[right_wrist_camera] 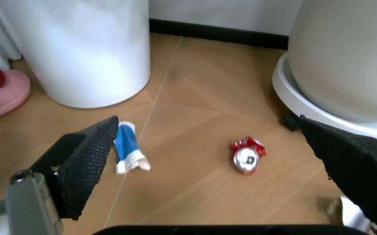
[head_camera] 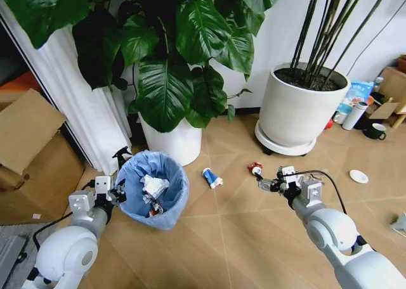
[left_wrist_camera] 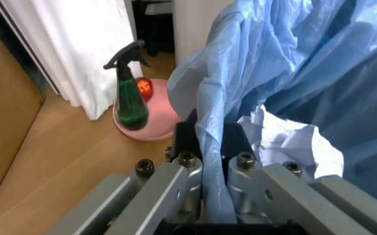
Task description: Pick up the trash bin and place the garbage on the floor into it.
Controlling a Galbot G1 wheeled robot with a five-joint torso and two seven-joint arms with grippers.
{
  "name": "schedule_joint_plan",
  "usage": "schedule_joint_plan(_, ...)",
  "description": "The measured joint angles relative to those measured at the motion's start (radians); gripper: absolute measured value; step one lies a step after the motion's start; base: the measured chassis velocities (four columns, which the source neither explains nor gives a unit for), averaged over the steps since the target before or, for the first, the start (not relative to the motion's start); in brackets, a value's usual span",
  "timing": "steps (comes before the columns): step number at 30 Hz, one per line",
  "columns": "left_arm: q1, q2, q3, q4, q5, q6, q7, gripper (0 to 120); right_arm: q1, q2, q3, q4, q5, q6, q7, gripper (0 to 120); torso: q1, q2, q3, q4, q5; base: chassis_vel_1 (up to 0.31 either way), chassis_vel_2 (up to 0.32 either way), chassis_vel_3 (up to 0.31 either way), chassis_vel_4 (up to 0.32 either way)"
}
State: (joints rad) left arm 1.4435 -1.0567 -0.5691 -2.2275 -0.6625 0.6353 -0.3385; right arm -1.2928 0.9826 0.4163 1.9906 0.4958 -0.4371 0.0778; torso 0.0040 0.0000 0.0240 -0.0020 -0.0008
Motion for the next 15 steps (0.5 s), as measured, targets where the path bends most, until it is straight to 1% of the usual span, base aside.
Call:
schedule_joint_plan(7, -0.002, -0.002, 0.0, 0.001, 0.001, 0.0, 0.003, 0, 0.008, 0.0, -0.018, -0.02, -0.006, 0.007, -0.005, 100, 0.0, 0.0, 0.0, -0.0005, 0.0001, -0.163, 0.157, 0.159, -0.153)
schedule_joint_plan(11, -0.001, -0.003, -0.001, 0.001, 0.001, 0.0, 0.002, 0, 0.009, -0.003, -0.028, -0.034, -0.006, 0.021, -0.019, 100, 0.0, 0.0, 0.0, -0.0003, 0.0, -0.174, 0.158, 0.16, -0.163)
schedule_joint_plan(14, 0.009, -0.007, -0.006, -0.005, 0.001, 0.0, 0.002, 0, 0.035, -0.01, -0.066, -0.084, -0.012, 0.048, -0.033, 100, 0.0, 0.0, 0.0, -0.0004, 0.0005, -0.109, 0.114, 0.125, -0.095)
schedule_joint_plan(15, 0.012, -0.009, -0.007, -0.007, 0.003, 0.0, 0.002, 0, 0.045, -0.012, -0.077, -0.099, -0.013, 0.051, -0.038, 100, 0.0, 0.0, 0.0, -0.0002, 0.0003, -0.028, 0.066, 0.08, -0.038)
